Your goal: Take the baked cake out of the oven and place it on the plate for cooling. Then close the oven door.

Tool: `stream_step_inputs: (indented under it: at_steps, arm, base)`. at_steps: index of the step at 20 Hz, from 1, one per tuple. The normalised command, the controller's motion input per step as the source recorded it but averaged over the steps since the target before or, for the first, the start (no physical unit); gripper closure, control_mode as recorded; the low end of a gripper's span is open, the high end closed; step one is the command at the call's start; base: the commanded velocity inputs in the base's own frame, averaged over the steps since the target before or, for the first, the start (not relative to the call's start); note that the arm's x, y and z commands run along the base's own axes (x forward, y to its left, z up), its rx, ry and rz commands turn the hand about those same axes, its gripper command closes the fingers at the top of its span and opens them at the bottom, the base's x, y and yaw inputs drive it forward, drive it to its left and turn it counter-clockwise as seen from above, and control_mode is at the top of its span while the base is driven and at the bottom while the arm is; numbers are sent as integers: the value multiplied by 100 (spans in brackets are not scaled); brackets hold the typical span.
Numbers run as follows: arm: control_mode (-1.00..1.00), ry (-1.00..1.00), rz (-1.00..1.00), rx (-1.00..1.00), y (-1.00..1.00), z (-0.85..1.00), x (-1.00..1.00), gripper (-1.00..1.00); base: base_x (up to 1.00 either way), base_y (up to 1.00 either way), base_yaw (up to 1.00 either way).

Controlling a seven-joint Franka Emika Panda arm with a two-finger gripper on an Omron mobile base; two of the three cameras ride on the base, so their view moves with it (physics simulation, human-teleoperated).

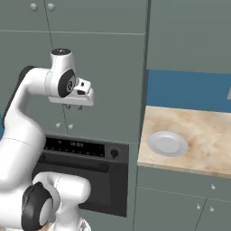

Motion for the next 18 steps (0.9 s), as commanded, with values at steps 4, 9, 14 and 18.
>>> stream_step_inputs:
  at_steps: [4, 9, 14, 18]
  arm:
    - [100, 0, 0, 0, 0, 0, 0, -100]
    - [100, 0, 0, 0, 0, 0, 0, -100]
    - [100, 0, 0, 0, 0, 0, 0, -100]
    - [100, 0, 0, 0, 0, 0, 0, -100]
  base:
    - [-10, 0, 0]
    - [-60, -21, 1]
    - [-78, -56, 10]
    - [-32, -67, 25]
